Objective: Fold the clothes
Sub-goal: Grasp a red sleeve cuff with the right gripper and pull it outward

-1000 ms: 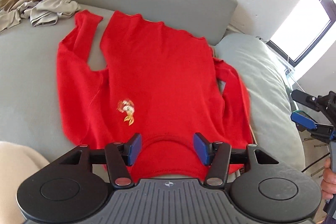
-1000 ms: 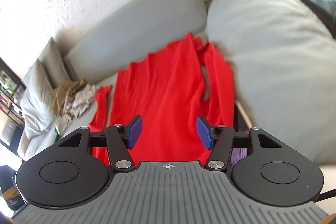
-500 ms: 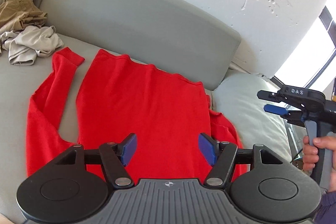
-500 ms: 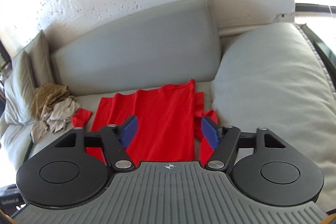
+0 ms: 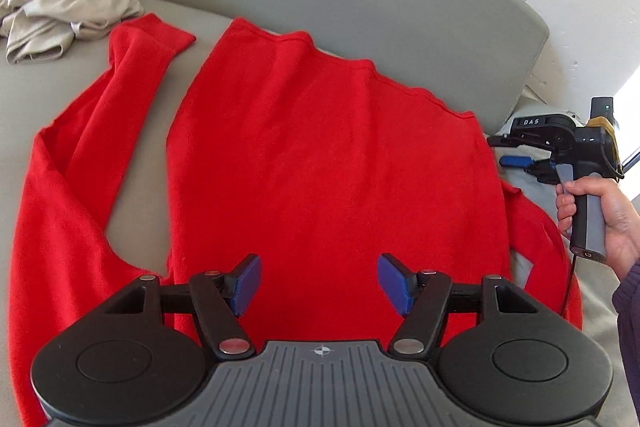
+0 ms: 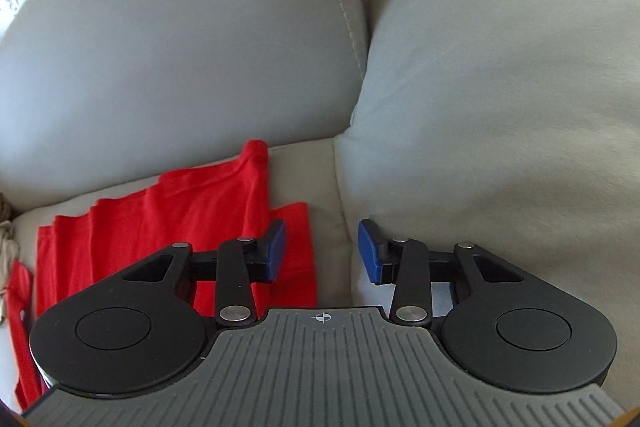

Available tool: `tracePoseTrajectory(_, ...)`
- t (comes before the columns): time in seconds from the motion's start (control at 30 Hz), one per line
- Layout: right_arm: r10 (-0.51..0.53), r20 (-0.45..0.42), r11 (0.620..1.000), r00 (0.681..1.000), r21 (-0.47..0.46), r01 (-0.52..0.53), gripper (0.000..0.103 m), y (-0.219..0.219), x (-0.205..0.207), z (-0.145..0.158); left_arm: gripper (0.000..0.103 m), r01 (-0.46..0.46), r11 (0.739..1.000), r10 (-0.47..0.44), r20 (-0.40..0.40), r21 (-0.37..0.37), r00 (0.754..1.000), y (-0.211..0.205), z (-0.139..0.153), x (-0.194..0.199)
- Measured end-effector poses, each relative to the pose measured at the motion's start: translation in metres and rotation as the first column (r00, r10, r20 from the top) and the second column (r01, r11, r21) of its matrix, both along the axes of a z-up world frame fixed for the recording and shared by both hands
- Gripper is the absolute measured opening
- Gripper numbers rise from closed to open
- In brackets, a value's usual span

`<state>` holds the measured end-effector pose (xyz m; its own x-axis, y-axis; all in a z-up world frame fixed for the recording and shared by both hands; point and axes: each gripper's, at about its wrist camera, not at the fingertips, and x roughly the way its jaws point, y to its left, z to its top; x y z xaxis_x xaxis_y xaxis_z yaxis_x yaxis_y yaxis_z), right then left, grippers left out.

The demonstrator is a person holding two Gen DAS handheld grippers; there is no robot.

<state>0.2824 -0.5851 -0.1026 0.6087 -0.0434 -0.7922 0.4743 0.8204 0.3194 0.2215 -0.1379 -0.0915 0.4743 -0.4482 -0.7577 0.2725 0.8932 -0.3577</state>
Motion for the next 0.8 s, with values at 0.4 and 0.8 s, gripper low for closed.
tracePoseTrajectory(0.4, 0.117, 0.008, 0.982, 0.993, -0.148, -0.115, 0.004, 0.031, 0.009, -0.007, 0.063, -0.007, 1.000, 0.007, -0.032, -0.011, 0.999, -0.001, -0.002, -0.001)
tracePoseTrajectory(0.8, -0.169, 0.261, 0.924, 0.950, -0.295, 0.245, 0.004, -0.009, -0.111, 0.116, 0.063, 0.071, 0.993, -0.064, 0.073, -0.093, 0.995, -0.009, 0.067, -0.064)
